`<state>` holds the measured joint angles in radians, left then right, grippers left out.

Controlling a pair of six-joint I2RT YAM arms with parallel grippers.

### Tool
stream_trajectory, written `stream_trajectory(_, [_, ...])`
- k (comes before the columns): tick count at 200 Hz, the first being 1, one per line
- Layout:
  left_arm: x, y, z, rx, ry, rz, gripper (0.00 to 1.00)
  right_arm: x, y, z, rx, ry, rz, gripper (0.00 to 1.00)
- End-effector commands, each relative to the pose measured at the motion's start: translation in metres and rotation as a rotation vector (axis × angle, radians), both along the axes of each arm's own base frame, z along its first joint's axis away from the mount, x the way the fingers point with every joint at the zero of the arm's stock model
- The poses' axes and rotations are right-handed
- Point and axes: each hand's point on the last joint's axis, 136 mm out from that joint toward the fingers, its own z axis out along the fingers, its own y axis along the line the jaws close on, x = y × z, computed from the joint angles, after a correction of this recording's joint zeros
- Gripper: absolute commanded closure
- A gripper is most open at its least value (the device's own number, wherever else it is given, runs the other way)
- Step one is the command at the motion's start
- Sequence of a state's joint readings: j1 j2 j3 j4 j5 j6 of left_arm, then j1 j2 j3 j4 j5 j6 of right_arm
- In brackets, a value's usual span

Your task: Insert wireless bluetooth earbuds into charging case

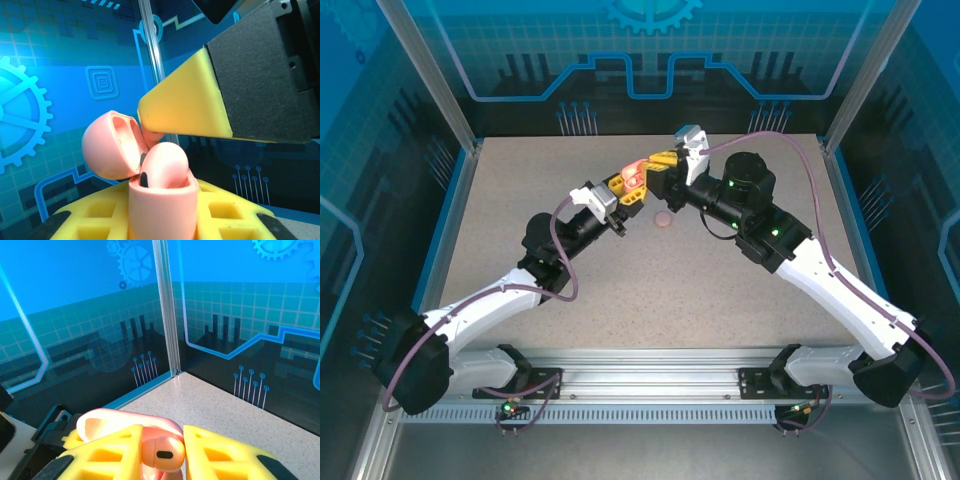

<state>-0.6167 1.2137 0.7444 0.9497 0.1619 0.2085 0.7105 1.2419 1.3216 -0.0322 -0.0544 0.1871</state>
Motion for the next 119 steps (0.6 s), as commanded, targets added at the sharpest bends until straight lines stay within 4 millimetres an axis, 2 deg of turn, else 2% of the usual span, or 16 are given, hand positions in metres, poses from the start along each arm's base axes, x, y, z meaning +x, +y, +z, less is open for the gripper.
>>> stream_trajectory(1, [-0.011,0.006,0.031,-0.063,-0.061,-0.005,1.00,0.009,-0.005,0.000,0.018,-0.001,-0.029,0.75])
stream_trajectory(43, [-0.009,0.005,0.031,-0.065,-0.060,-0.006,1.00,0.010,-0.001,-0.006,-0.007,0.004,-0.003,0.76])
stream_trajectory(119, [-0.008,0.005,0.033,-0.066,-0.060,-0.003,1.00,-0.003,0.003,-0.022,-0.061,-0.001,0.045,0.75])
